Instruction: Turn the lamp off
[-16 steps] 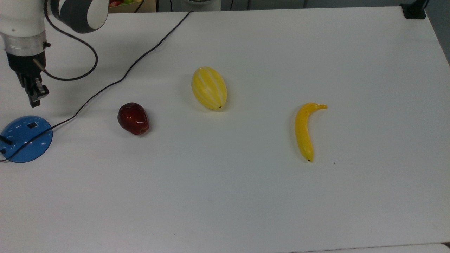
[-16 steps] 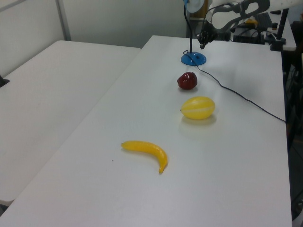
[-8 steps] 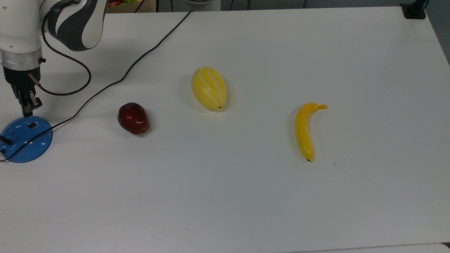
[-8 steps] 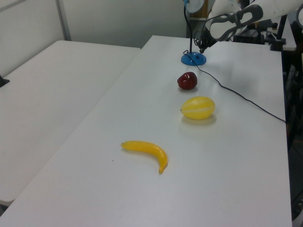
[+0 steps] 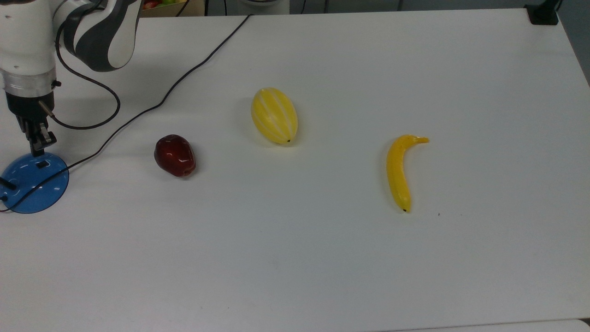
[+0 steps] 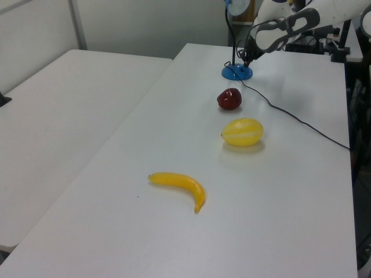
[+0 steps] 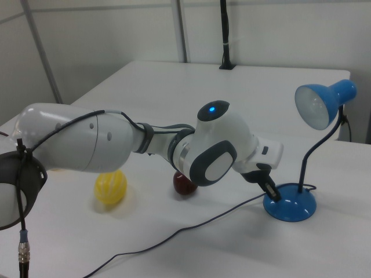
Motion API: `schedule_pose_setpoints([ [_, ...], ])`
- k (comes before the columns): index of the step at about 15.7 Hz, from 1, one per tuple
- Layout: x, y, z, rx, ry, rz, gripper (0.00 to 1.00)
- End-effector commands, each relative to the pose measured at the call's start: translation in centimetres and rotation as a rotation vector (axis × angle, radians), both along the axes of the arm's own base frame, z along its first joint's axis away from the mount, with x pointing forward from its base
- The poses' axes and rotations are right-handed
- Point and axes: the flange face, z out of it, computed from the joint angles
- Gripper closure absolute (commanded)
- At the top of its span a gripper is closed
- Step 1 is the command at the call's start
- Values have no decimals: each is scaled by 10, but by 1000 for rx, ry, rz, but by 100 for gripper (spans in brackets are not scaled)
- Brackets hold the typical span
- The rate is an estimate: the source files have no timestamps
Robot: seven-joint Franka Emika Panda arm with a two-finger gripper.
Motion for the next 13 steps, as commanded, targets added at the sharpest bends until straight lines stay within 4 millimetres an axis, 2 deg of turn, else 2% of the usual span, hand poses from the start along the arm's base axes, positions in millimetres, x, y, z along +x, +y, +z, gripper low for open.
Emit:
schedule_pose_setpoints([
  [1,5,1,-4,-13,-9,7,100],
  [13,12,4,-15,-24,3,21,100],
])
